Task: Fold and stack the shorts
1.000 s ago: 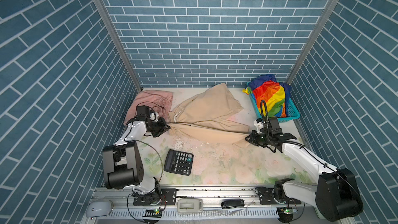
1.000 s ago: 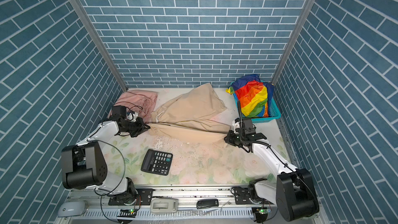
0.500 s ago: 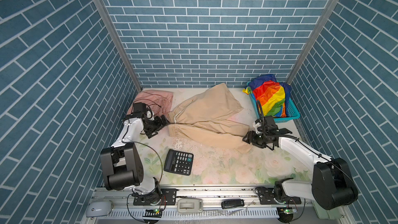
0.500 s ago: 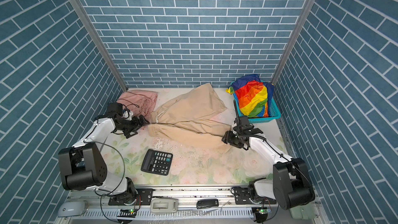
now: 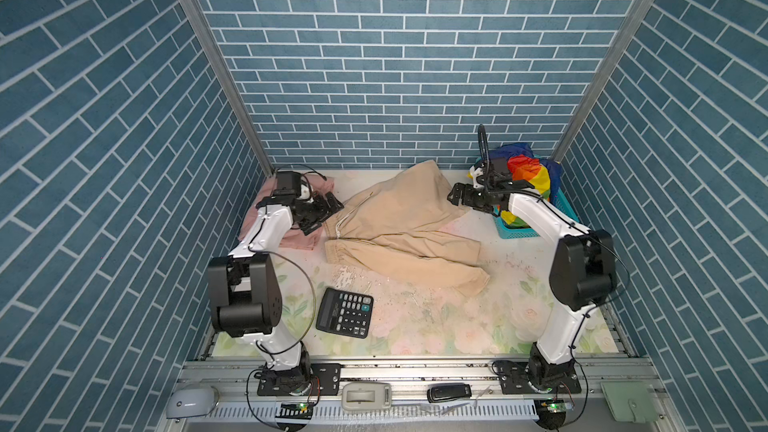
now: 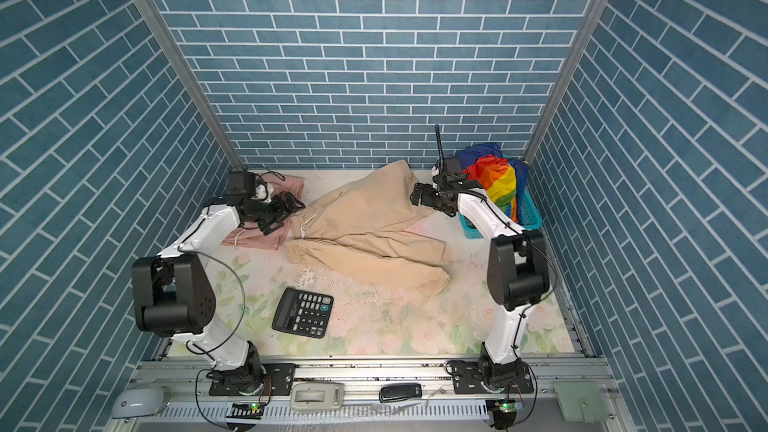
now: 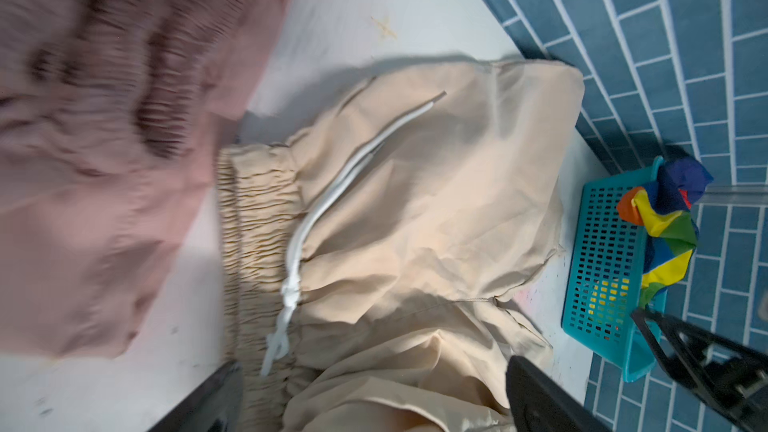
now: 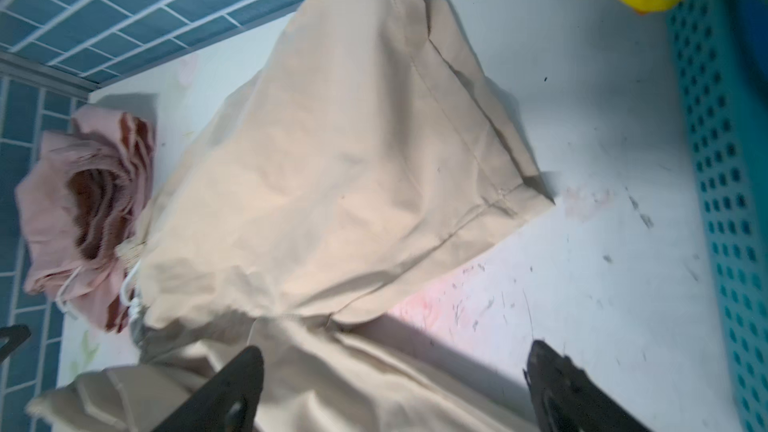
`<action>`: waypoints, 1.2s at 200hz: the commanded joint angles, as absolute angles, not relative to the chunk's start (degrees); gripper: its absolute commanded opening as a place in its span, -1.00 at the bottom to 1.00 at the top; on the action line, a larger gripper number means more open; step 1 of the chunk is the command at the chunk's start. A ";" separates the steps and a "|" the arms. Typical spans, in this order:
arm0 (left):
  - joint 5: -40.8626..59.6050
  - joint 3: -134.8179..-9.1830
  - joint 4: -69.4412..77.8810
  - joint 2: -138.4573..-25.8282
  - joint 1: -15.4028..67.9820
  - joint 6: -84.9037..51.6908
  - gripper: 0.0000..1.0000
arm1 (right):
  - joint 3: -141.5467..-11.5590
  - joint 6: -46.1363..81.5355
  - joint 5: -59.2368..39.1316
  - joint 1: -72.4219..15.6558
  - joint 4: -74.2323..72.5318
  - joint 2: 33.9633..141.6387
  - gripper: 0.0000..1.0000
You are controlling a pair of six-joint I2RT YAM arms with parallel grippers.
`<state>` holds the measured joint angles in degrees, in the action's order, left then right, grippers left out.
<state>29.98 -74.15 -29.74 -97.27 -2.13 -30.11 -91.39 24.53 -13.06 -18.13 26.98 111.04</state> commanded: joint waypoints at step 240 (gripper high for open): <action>20.62 -91.75 -41.44 -108.56 3.51 -18.31 0.99 | -68.63 17.96 5.28 -19.51 32.98 96.14 -0.07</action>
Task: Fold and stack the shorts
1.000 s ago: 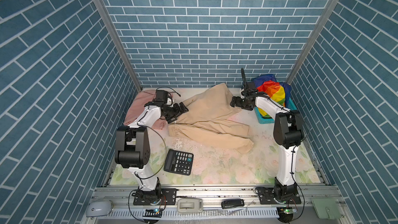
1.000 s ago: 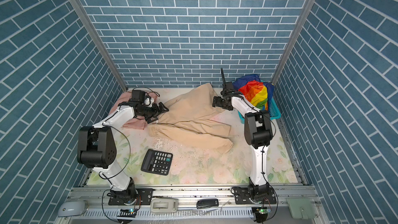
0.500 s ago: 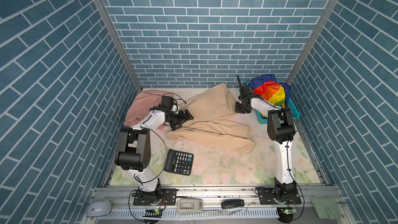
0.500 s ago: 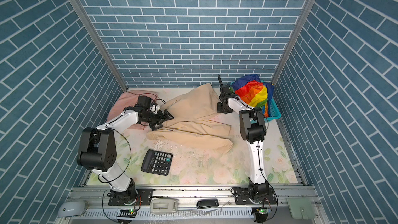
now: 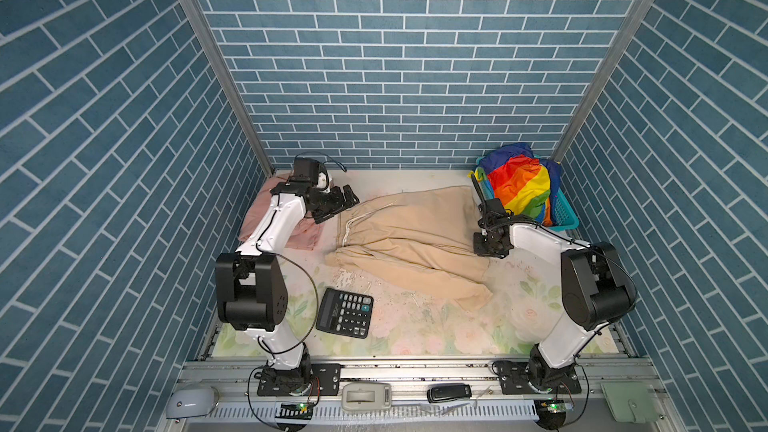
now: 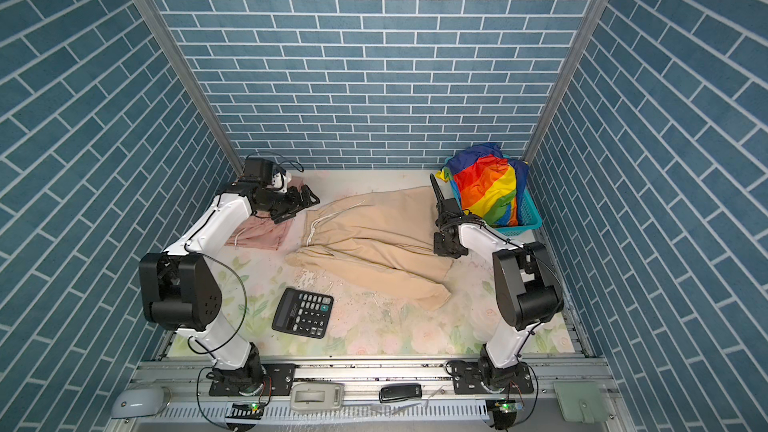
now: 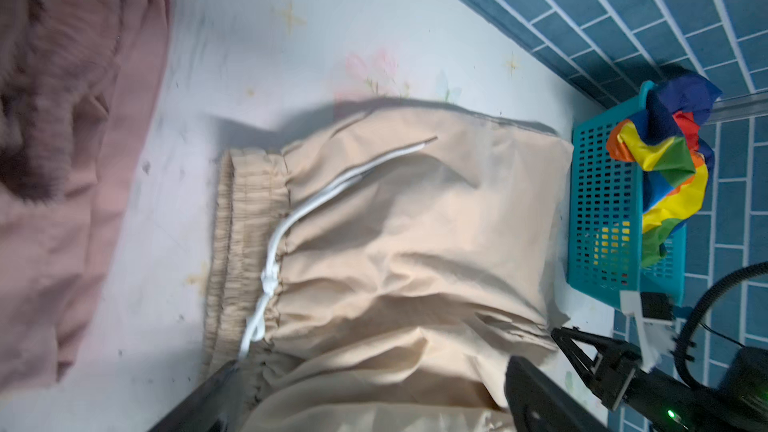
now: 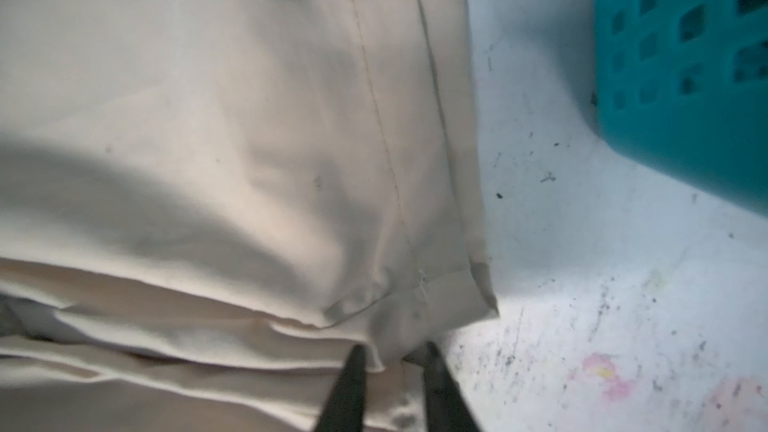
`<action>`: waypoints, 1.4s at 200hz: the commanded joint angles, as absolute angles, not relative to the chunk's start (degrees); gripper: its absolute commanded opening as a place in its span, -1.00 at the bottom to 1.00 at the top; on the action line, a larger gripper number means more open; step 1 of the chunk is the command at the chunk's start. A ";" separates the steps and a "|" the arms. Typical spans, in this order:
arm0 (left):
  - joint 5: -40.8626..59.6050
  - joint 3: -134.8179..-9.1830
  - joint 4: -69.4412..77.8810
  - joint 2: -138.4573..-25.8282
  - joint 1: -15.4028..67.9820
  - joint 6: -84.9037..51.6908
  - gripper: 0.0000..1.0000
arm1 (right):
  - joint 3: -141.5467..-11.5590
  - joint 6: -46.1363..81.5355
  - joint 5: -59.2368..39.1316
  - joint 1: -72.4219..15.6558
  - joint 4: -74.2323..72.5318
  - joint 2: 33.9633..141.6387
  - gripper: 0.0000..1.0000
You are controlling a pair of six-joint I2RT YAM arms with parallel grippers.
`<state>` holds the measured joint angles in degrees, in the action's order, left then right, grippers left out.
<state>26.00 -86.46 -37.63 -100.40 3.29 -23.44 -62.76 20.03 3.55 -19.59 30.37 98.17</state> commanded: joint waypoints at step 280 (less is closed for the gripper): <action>19.40 -111.84 -49.06 -133.62 3.01 -6.26 -0.44 | -121.20 17.20 -7.91 -15.32 44.21 132.32 0.97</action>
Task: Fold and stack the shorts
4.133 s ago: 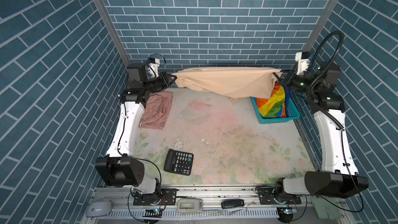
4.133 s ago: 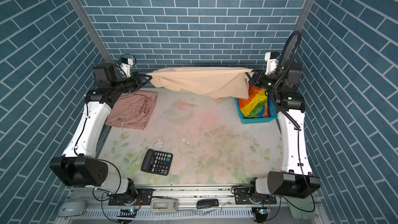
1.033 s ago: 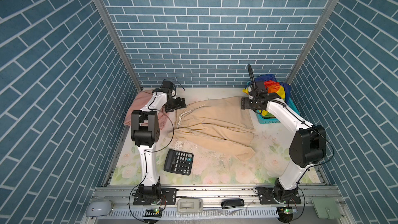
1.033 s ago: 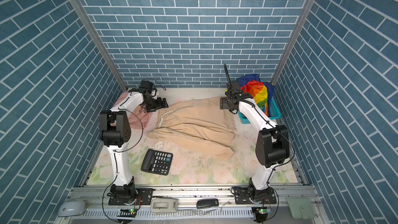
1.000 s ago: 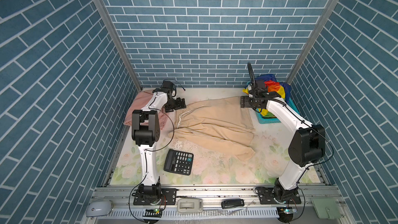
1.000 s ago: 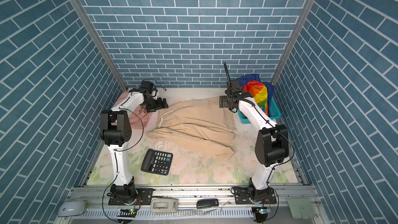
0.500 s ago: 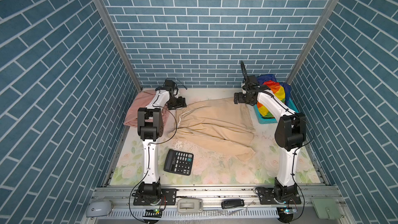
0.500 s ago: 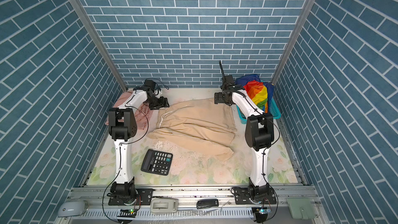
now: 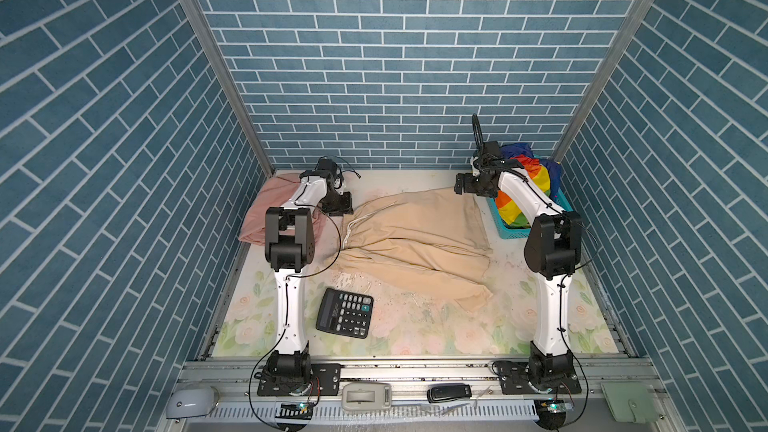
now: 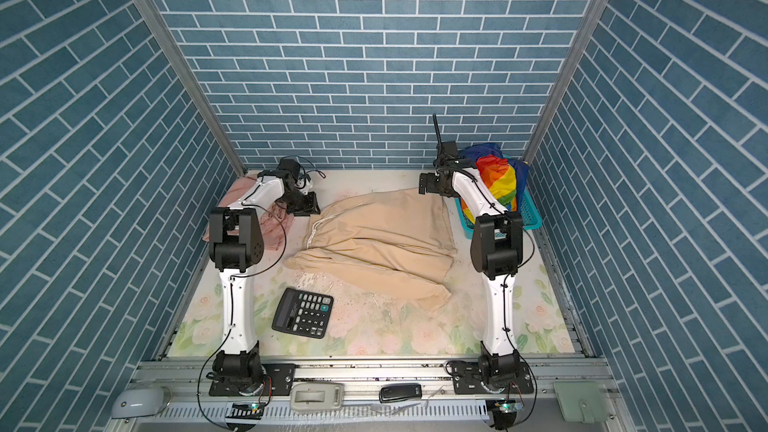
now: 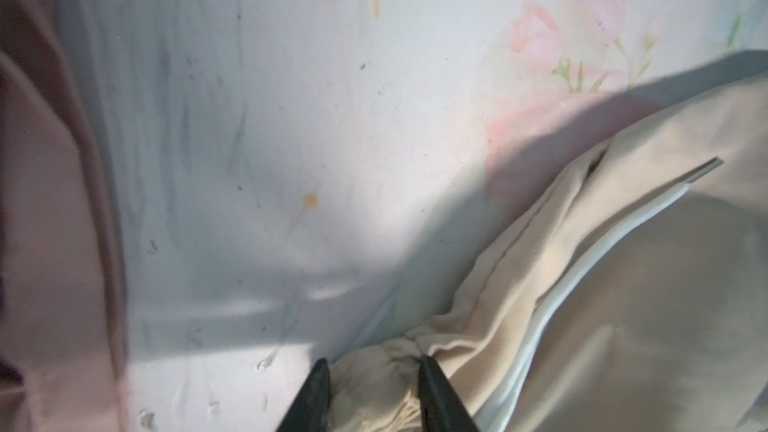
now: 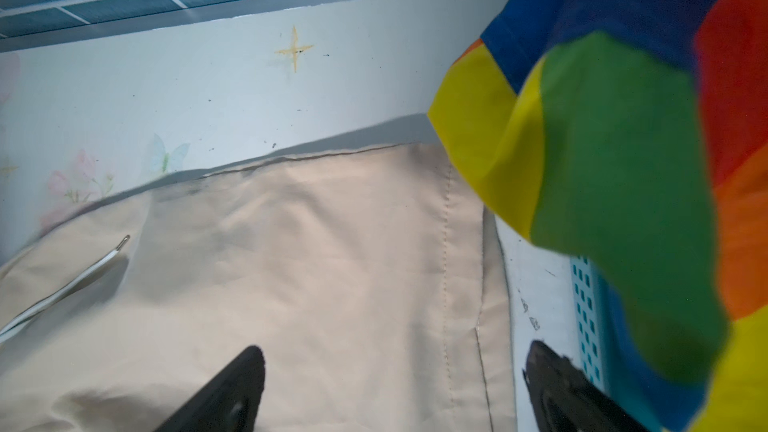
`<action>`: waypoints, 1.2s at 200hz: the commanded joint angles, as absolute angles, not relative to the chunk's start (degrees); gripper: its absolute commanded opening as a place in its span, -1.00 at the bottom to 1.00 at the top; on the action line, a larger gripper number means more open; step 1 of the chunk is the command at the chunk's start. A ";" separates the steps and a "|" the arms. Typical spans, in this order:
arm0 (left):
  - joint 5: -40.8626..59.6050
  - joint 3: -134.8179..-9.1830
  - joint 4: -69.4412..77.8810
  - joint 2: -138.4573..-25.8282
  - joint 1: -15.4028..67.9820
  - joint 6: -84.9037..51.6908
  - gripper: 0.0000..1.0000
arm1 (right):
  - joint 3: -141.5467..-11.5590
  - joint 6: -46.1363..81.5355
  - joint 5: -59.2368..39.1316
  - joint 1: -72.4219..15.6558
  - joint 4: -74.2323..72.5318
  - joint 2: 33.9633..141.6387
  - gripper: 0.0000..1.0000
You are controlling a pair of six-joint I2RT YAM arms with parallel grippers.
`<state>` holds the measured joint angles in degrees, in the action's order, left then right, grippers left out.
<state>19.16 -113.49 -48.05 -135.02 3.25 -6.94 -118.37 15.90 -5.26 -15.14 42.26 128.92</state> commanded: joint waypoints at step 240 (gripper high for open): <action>19.24 -99.28 -46.49 -113.99 2.42 -6.68 -1.00 | -147.15 20.37 -4.39 -13.01 45.63 154.72 0.97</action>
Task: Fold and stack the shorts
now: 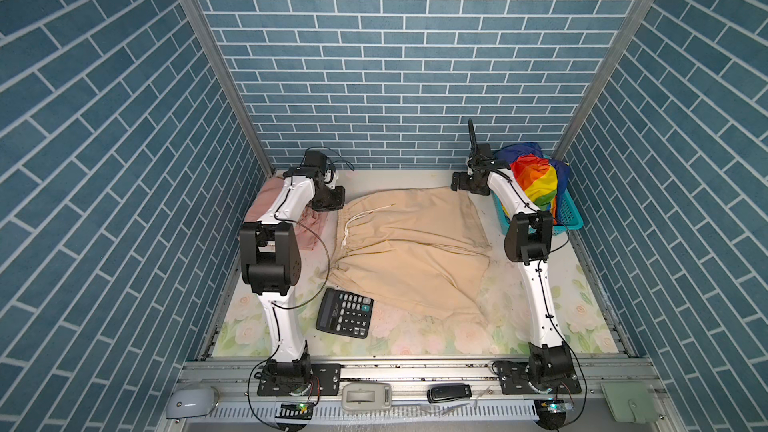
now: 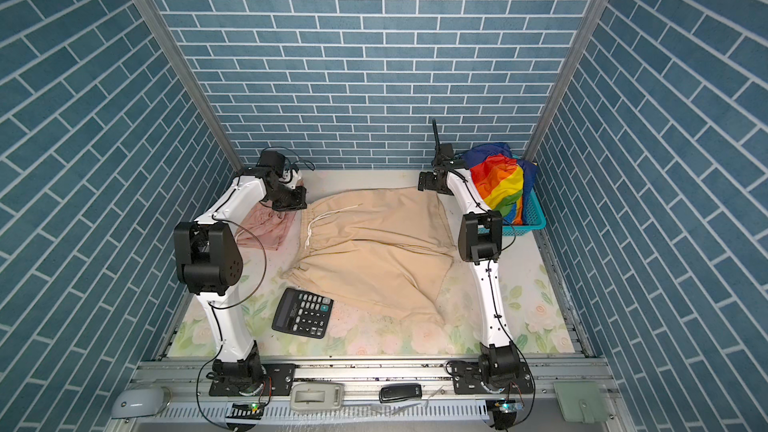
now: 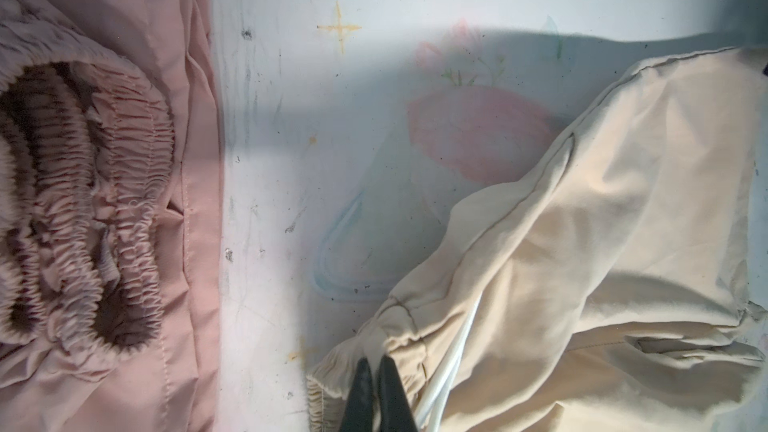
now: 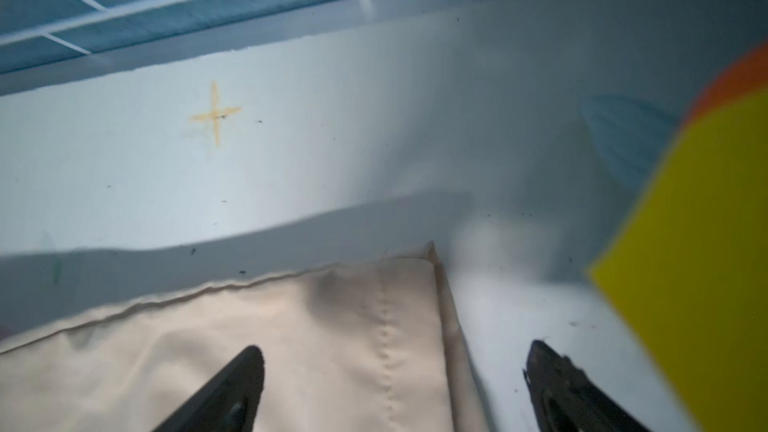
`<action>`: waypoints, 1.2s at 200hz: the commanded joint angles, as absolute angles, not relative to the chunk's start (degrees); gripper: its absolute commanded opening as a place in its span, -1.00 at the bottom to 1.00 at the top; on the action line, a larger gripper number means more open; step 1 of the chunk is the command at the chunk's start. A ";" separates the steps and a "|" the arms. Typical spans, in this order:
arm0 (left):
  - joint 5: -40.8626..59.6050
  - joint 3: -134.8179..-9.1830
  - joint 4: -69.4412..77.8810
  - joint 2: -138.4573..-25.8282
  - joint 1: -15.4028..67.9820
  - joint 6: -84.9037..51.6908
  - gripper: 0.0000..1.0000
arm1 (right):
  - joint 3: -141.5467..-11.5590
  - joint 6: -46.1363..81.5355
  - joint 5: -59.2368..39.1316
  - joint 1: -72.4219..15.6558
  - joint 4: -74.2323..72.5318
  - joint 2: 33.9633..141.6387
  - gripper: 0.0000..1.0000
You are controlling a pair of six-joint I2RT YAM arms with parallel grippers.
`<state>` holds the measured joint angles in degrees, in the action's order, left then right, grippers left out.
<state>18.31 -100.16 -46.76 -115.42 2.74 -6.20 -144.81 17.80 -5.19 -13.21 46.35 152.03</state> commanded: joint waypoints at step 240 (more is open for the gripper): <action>20.92 -117.88 -46.71 -123.42 2.40 -10.97 -1.00 | -155.38 29.06 -13.20 -7.93 36.58 151.56 -1.00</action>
